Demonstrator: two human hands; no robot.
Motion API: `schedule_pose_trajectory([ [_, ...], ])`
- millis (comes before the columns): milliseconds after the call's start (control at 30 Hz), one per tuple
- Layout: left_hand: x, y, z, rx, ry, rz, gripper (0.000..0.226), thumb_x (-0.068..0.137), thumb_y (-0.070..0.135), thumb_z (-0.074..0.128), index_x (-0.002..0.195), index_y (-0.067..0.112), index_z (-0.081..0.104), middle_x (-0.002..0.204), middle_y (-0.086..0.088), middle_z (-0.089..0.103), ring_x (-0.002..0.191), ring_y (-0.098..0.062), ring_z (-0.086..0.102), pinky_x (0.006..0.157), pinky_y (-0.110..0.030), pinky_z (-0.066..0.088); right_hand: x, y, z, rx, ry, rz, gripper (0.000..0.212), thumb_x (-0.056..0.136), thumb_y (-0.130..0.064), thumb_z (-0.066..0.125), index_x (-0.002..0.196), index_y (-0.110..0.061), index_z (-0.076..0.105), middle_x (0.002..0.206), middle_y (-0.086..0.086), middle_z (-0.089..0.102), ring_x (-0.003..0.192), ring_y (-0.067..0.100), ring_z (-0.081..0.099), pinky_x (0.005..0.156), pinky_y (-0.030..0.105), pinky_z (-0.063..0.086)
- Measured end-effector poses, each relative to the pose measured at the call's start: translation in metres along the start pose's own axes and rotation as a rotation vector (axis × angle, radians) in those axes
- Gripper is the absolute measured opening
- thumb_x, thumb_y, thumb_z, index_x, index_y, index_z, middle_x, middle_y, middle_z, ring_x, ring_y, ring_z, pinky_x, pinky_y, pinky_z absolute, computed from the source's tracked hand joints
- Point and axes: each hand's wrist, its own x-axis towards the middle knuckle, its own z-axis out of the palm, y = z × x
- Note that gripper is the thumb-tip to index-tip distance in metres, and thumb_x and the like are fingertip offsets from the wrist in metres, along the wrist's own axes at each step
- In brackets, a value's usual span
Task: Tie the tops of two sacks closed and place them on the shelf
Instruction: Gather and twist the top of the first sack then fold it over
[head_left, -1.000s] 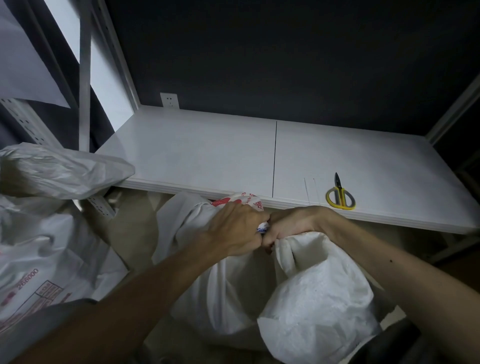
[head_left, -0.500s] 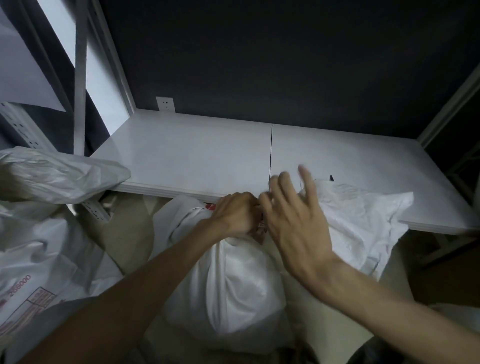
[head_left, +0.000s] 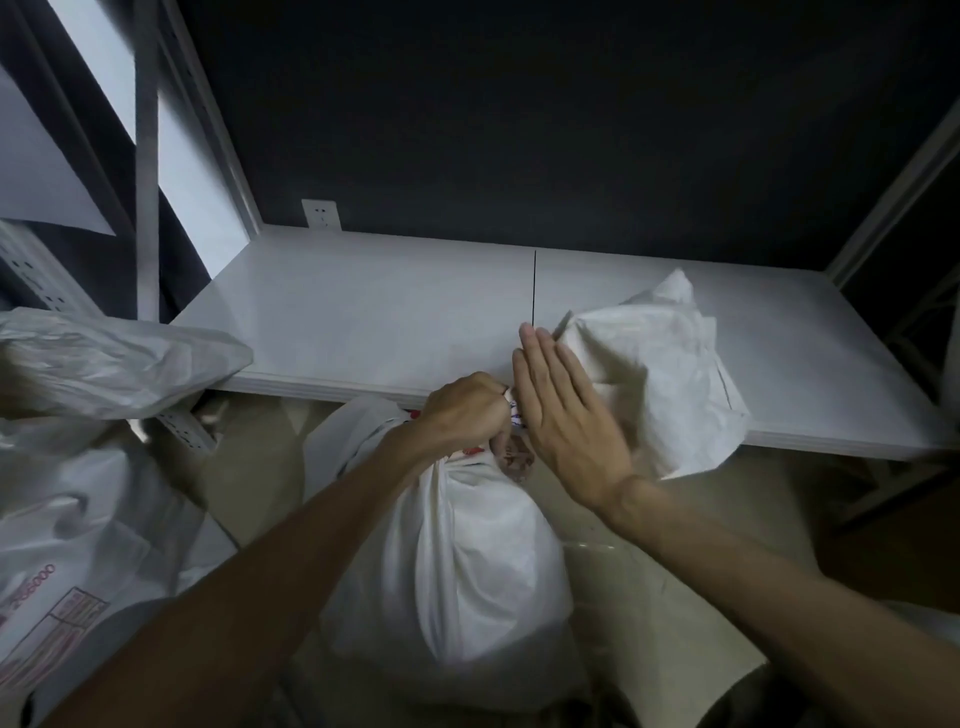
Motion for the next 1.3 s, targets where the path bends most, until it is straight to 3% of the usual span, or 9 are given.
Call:
schedule_pose_trajectory([
  [133, 0.000, -0.003, 0.005, 0.010, -0.022, 0.068, 0.029, 0.059, 0.001, 0.070, 0.048, 0.018, 0.049, 0.057, 0.001, 0.055, 0.061, -0.023, 0.053, 0.054, -0.027, 0.034, 0.004, 0.001, 0.017, 0.103, 0.086, -0.084, 0.051, 0.100, -0.004, 0.012, 0.116, 0.006, 0.059, 0.118, 0.026, 0.063, 0.124, 0.040, 0.053, 0.116, 0.053, 0.017],
  [233, -0.001, -0.010, 0.007, 0.052, -0.024, 0.149, 0.034, 0.064, 0.002, 0.072, 0.056, 0.021, 0.045, 0.061, 0.004, 0.051, 0.062, -0.020, 0.048, 0.053, -0.028, 0.030, 0.012, 0.006, 0.015, 0.210, 0.227, -0.089, 0.029, 0.091, 0.003, 0.034, 0.080, -0.002, 0.061, 0.076, 0.017, 0.061, 0.085, 0.035, 0.063, 0.106, 0.050, 0.034],
  [333, -0.007, -0.017, 0.002, -0.032, -0.036, 0.211, 0.035, 0.068, 0.001, 0.073, 0.063, 0.023, 0.047, 0.063, 0.006, 0.052, 0.057, -0.013, 0.046, 0.054, -0.027, 0.033, 0.026, 0.011, 0.007, 0.261, 0.300, -0.119, 0.021, 0.080, 0.002, 0.040, 0.067, -0.008, 0.053, 0.061, 0.011, 0.050, 0.061, 0.028, 0.049, 0.088, 0.045, 0.040],
  [533, -0.006, -0.062, 0.016, 0.174, 0.356, 0.250, 0.037, 0.072, 0.037, 0.081, 0.101, 0.019, 0.065, 0.096, -0.003, 0.074, 0.089, -0.028, 0.067, 0.075, -0.032, 0.049, 0.038, 0.024, 0.004, 0.309, 0.083, -0.174, 0.025, 0.066, -0.029, 0.074, 0.065, -0.010, 0.057, 0.061, 0.009, 0.060, 0.059, 0.027, 0.054, 0.070, 0.039, 0.029],
  [667, -0.002, -0.076, 0.031, 0.189, 0.549, 0.273, 0.035, 0.069, 0.040, 0.085, 0.085, 0.011, 0.070, 0.084, -0.009, 0.075, 0.078, -0.031, 0.070, 0.068, -0.032, 0.051, 0.036, 0.022, -0.004, 0.379, -0.032, -0.168, 0.020, 0.058, -0.029, 0.067, 0.058, -0.013, 0.055, 0.055, 0.008, 0.061, 0.052, 0.027, 0.055, 0.064, 0.034, 0.034],
  [800, 0.001, -0.077, 0.032, 0.386, 0.567, 0.379, 0.029, 0.054, 0.009, 0.086, 0.069, 0.005, 0.061, 0.063, -0.016, 0.066, 0.055, -0.035, 0.064, 0.060, -0.037, 0.051, 0.031, 0.019, -0.008, 0.746, -0.276, -0.049, 0.017, 0.068, -0.026, 0.058, 0.058, -0.018, 0.047, 0.061, 0.009, 0.059, 0.064, 0.033, 0.058, 0.063, 0.027, 0.029],
  [1067, 0.006, -0.078, 0.039, 0.692, 0.561, 0.477, 0.043, 0.039, 0.004, 0.082, 0.075, 0.009, 0.060, 0.061, -0.008, 0.062, 0.054, -0.027, 0.061, 0.065, -0.034, 0.049, 0.025, 0.015, 0.003, 1.306, -0.976, 0.215, 0.025, 0.063, 0.003, 0.062, 0.059, -0.014, 0.044, 0.052, -0.002, 0.039, 0.052, 0.014, 0.035, 0.043, 0.021, 0.024],
  [1200, 0.011, -0.076, 0.049, 0.805, 0.571, 0.486, 0.047, 0.034, 0.010, 0.085, 0.075, 0.012, 0.061, 0.061, -0.004, 0.061, 0.054, -0.023, 0.060, 0.068, -0.034, 0.031, 0.003, 0.028, -0.005, 1.448, -0.976, 0.263, 0.013, 0.050, -0.019, 0.062, 0.062, -0.015, 0.058, 0.070, -0.001, 0.054, 0.070, 0.014, 0.049, 0.063, 0.029, 0.040],
  [1300, 0.016, -0.068, 0.054, 0.821, 0.560, 0.501, 0.049, 0.033, 0.012, 0.088, 0.075, 0.012, 0.061, 0.061, -0.004, 0.061, 0.053, -0.023, 0.060, 0.067, -0.035, 0.029, -0.010, 0.035, -0.006, 1.439, -0.996, 0.196, 0.010, 0.066, -0.011, 0.063, 0.069, -0.005, 0.055, 0.078, 0.002, 0.049, 0.073, 0.011, 0.045, 0.064, 0.025, 0.035],
])
